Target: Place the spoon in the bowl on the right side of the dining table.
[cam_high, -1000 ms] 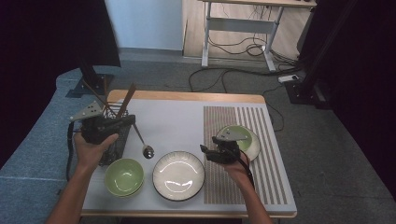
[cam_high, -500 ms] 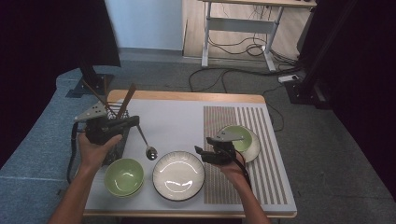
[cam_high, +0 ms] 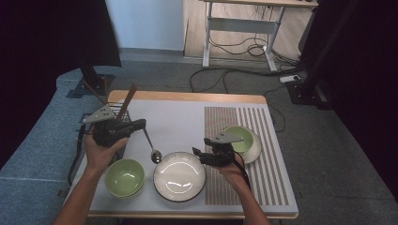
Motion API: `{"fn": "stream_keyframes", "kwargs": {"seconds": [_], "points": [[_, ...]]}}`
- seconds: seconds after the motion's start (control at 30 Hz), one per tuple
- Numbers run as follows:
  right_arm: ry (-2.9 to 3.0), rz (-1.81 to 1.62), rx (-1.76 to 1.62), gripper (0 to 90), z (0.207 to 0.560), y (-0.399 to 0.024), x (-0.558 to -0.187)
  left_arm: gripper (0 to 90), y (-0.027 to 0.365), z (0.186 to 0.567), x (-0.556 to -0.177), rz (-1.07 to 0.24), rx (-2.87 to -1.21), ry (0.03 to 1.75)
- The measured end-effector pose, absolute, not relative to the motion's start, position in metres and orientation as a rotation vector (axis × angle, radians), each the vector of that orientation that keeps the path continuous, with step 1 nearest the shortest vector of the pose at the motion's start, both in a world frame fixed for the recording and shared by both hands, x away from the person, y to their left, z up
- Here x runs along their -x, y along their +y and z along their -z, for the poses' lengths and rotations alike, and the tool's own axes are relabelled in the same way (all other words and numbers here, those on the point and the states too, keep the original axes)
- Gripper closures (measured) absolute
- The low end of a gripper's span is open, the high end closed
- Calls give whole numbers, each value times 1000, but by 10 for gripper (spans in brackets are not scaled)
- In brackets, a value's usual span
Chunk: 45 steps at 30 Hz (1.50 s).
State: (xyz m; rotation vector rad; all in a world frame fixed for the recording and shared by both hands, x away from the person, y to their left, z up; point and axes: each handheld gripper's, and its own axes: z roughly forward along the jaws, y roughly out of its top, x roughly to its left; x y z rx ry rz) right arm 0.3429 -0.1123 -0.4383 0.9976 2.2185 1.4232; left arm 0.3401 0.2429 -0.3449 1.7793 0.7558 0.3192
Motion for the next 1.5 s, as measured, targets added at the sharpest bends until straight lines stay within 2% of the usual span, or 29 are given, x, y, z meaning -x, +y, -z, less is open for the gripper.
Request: {"fn": "stream_keyframes", "kwargs": {"seconds": [1.5], "points": [[2230,-1464,-916,404,436,-90,-333,898,209,354,-340,-268,-1790,704]]}}
